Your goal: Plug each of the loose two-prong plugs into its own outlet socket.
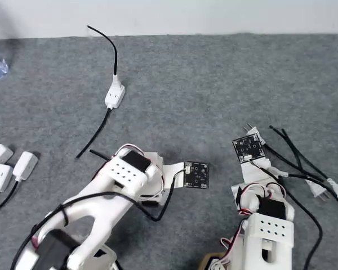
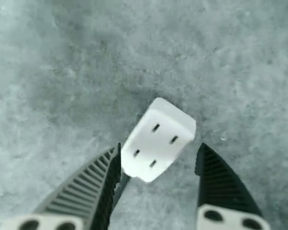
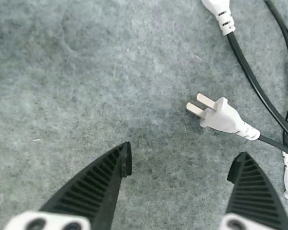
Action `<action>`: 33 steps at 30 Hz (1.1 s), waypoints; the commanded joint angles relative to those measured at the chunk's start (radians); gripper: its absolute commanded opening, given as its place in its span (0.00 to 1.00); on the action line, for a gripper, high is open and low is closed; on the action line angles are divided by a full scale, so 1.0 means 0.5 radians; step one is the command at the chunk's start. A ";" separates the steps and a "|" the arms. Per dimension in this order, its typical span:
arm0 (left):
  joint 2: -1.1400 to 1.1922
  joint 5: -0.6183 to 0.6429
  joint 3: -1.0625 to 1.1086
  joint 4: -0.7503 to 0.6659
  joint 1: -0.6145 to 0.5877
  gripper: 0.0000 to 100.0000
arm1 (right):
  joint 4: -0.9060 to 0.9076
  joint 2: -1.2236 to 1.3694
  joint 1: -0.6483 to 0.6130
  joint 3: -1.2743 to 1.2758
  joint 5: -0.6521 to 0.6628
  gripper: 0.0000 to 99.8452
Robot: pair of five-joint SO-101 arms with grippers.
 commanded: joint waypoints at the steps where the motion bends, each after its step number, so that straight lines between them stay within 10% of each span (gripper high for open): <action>1: 0.184 -0.031 -0.026 -0.169 -0.018 0.24 | -0.038 -0.005 0.026 -0.101 -0.015 0.31; 12: 0.252 -0.031 -0.100 -0.218 -0.021 0.01 | -0.041 -0.005 0.026 -0.095 -0.015 0.31; 33: 0.276 0.120 -0.173 -0.427 -0.196 0.06 | -0.041 -0.005 0.026 -0.095 -0.015 0.31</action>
